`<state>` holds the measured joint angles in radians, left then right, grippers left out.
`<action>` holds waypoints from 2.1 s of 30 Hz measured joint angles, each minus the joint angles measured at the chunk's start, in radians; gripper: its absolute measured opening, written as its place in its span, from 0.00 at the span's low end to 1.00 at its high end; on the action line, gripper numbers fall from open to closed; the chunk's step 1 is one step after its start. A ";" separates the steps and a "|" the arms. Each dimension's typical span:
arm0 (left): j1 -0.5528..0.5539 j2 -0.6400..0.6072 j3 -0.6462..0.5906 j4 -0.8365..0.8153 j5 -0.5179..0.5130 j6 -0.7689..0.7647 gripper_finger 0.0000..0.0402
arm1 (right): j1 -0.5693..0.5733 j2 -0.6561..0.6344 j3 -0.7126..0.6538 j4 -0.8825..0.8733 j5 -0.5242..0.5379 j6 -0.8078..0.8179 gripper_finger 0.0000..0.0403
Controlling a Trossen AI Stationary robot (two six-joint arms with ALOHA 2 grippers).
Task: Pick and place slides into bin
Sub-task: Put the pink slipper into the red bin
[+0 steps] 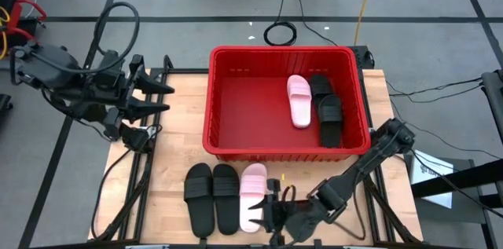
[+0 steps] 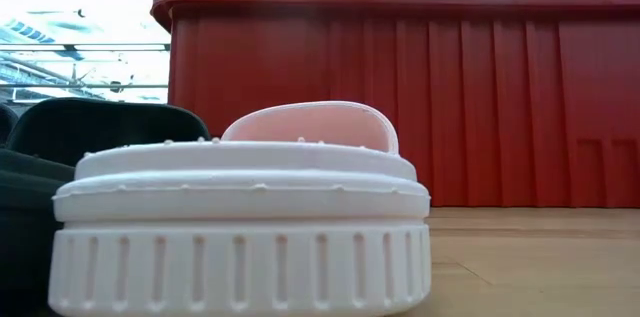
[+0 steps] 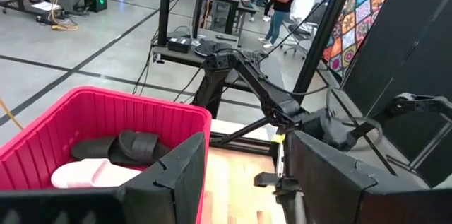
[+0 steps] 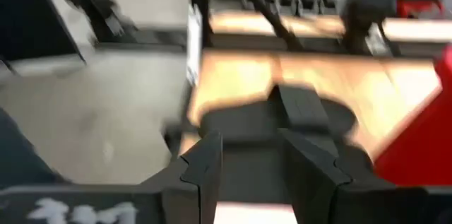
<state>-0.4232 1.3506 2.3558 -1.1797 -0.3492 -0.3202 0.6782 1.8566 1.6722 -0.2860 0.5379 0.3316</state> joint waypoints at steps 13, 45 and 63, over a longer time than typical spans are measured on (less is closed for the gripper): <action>0.000 0.000 0.000 -0.064 0.000 -0.002 0.51 | -0.044 0.050 -0.001 -0.315 0.011 0.023 0.32; 0.000 0.005 0.000 -0.069 0.000 -0.006 0.51 | -0.091 0.155 -0.102 -0.265 0.012 0.048 0.32; 0.000 0.005 0.000 -0.079 -0.001 -0.006 0.51 | -0.097 0.178 -0.135 -0.228 0.008 0.022 0.32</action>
<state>-0.4232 1.3552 2.3558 -1.2586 -0.3504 -0.3264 0.5810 2.0351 1.5368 -0.5137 0.5458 0.3538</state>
